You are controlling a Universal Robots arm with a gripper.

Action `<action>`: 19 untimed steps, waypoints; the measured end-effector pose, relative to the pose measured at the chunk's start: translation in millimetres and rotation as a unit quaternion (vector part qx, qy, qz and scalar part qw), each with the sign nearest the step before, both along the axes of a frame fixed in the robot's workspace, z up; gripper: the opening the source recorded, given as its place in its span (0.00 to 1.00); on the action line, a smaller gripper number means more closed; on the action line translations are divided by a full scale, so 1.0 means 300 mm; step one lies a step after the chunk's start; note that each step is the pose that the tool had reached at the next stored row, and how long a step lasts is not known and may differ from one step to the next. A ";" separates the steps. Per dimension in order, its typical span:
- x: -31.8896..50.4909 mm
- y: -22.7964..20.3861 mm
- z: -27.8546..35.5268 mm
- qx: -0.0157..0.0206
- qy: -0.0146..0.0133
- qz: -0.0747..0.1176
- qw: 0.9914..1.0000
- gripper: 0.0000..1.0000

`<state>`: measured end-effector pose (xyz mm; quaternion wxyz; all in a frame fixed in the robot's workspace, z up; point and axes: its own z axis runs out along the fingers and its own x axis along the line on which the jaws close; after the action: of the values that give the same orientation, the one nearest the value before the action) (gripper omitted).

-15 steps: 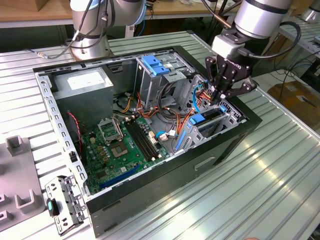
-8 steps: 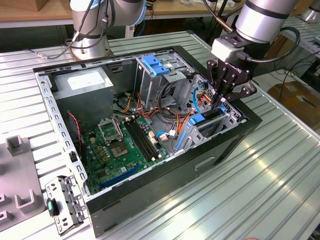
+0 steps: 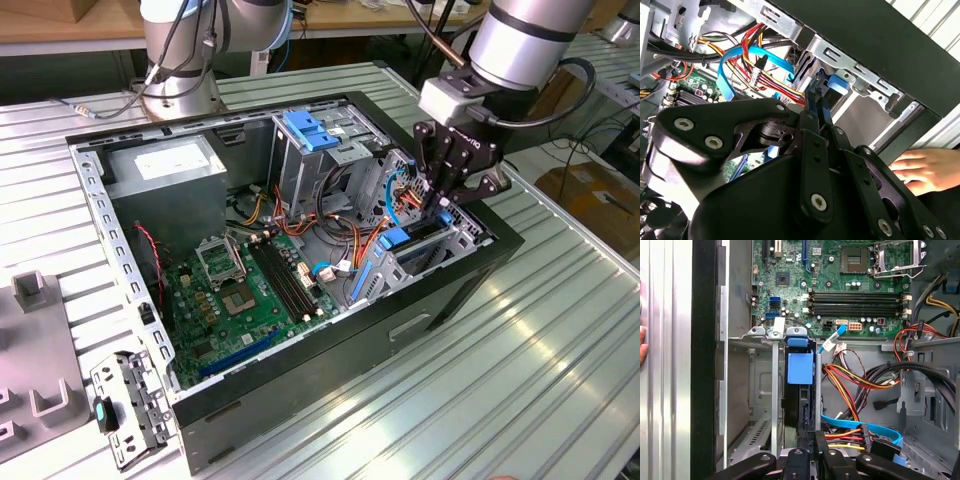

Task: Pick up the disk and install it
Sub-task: 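Insert the first disk wire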

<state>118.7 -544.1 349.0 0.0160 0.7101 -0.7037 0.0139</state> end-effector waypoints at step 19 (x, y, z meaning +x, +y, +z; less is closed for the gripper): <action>-0.011 -0.013 0.005 0.000 -0.003 -0.003 1.000 0.16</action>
<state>115.3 -548.0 350.5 0.0136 0.7077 -0.7062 0.0161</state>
